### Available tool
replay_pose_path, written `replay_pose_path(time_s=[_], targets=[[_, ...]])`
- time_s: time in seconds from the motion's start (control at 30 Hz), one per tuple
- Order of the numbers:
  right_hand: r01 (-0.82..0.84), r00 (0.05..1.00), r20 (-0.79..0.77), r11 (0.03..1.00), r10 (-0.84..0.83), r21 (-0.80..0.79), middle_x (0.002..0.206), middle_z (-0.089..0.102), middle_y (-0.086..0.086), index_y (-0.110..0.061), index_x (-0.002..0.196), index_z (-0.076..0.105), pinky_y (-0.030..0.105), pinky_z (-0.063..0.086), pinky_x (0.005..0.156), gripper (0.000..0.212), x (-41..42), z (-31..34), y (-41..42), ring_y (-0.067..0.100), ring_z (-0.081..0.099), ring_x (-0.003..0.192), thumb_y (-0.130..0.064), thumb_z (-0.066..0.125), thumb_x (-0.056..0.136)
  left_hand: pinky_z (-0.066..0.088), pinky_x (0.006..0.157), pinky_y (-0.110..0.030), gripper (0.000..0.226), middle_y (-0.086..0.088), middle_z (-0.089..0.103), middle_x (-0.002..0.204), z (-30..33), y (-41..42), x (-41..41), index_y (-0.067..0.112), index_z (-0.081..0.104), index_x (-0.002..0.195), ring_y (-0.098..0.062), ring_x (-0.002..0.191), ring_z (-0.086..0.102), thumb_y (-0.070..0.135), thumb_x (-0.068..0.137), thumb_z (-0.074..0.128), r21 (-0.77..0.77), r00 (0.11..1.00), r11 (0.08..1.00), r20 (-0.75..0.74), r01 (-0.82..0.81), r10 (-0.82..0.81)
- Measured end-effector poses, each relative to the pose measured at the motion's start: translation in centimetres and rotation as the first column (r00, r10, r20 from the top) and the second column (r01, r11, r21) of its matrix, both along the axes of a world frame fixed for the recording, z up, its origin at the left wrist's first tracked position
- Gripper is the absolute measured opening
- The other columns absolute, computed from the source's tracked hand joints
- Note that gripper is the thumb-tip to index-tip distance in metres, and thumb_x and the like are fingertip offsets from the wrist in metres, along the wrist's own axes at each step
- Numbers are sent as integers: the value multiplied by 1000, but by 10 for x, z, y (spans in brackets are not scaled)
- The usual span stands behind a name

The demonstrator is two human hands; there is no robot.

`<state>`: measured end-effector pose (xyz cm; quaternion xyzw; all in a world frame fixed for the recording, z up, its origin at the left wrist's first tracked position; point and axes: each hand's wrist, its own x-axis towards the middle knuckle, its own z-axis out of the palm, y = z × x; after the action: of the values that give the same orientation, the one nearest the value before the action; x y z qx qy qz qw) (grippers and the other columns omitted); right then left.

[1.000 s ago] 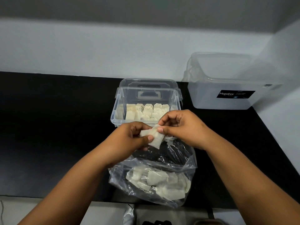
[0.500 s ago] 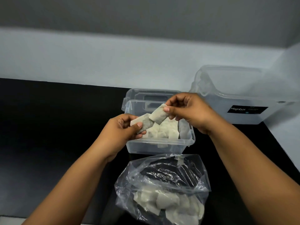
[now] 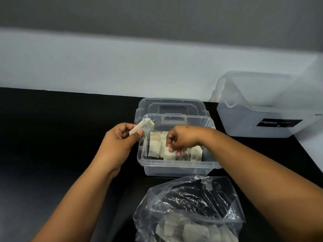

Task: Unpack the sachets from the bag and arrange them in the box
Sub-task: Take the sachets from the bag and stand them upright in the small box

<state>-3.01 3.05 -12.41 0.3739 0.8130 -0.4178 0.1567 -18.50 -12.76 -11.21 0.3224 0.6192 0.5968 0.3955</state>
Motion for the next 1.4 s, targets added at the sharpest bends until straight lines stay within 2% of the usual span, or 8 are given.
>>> replay_pose_path(time_s=[0.17, 0.53, 0.63, 0.73, 0.83, 1.03, 1.23, 1.4], targets=[[31, 989, 146, 999, -29, -14, 94, 71, 7, -11, 92, 61, 25, 55, 59, 13, -9, -24, 7, 17, 70, 66, 2, 60, 90, 48, 61, -19, 6, 2, 74, 81, -2, 3, -5, 16, 66, 90, -7, 72, 64, 11, 87, 66, -13, 999, 999, -19, 37, -37], [106, 993, 50, 992, -109, 62, 96, 74, 16, -8, 92, 66, 42, 60, 80, 11, -11, -28, 13, 27, 74, 79, -1, 58, 91, 55, 61, -18, 9, -5, 71, 76, 0, 16, -1, 6, 64, 90, -10, 64, 66, 1, 83, 66, 50, 990, 994, 99, 93, -98], [230, 958, -184, 972, -218, 46, 91, 73, 11, -7, 95, 66, 32, 60, 66, 11, -8, -7, 11, 19, 73, 71, -11, 56, 96, 56, 63, -20, 9, -6, 71, 77, 0, 19, -1, 7, 64, 89, -12, 66, 67, 1, 83, 67, 49, 990, 994, 99, 96, -100], [346, 790, -455, 912, -411, -222, 85, 70, 10, -3, 95, 66, 23, 52, 55, 25, -11, 23, 5, 14, 65, 58, -25, 53, 98, 56, 62, -19, 9, -5, 71, 77, -1, 23, -1, 8, 64, 88, -11, 67, 67, 1, 83, 67, 56, 990, 994, 102, 94, -99], [316, 692, -538, 872, -481, -373, 83, 68, 8, -5, 93, 67, 24, 48, 56, 29, -15, 46, 0, 14, 60, 57, -29, 52, 98, 55, 62, -19, 9, -5, 71, 79, -2, 27, -3, 7, 64, 89, -11, 68, 68, 2, 83, 68, 57, 992, 995, 96, 81, -86], [284, 766, -545, 940, -340, -188, 77, 68, 3, -3, 98, 68, 20, 50, 55, 13, -24, 52, -5, 8, 63, 58, -10, 69, 87, 55, 66, -23, 12, -7, 73, 84, -6, 32, -7, 7, 64, 93, -15, 74, 69, 6, 83, 70, 32, 997, 997, 6, 77, -77], [286, 860, -431, 958, -274, -38, 77, 71, 1, -10, 93, 69, 21, 50, 58, 6, -18, 39, 7, 9, 67, 65, -12, 69, 87, 51, 78, -24, 23, 8, 64, 99, -18, 24, -21, 28, 64, 96, -5, 93, 59, 23, 78, 77, -85, 893, 996, -451, -19, -22], [131, 980, -146, 990, -138, -57, 79, 70, -1, -3, 99, 67, 21, 51, 58, 10, -20, 8, 3, 11, 67, 68, -7, 65, 90, 47, 73, -15, 26, 8, 64, 102, -26, 18, -23, 24, 60, 106, -4, 92, 62, 18, 83, 72, -178, 929, 983, -351, 55, -116]])
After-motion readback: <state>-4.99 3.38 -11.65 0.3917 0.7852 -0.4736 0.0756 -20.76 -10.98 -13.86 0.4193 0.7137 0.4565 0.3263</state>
